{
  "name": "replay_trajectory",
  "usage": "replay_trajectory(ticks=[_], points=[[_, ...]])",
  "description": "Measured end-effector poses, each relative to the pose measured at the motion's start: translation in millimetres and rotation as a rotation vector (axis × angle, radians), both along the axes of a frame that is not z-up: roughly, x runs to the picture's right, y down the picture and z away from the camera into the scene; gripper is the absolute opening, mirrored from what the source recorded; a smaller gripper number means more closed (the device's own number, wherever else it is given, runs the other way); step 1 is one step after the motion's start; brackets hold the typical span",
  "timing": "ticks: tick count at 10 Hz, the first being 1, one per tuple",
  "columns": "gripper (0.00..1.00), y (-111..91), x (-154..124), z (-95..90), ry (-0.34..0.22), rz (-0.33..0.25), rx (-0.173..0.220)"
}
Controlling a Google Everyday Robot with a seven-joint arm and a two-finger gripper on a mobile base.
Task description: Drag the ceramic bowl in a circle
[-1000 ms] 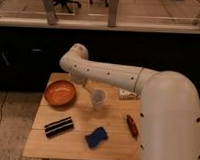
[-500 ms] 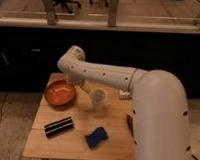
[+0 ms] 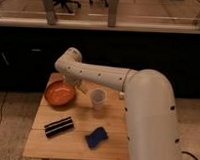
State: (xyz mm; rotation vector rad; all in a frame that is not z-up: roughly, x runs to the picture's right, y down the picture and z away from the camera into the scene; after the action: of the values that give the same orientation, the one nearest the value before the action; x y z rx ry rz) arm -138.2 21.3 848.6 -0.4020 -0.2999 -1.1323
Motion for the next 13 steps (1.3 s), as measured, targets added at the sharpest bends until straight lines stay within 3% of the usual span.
replay_trajectory(ticks=[13], points=[[0.80, 11.5, -33.9, 49.9, -0.054, -0.017, -0.025]])
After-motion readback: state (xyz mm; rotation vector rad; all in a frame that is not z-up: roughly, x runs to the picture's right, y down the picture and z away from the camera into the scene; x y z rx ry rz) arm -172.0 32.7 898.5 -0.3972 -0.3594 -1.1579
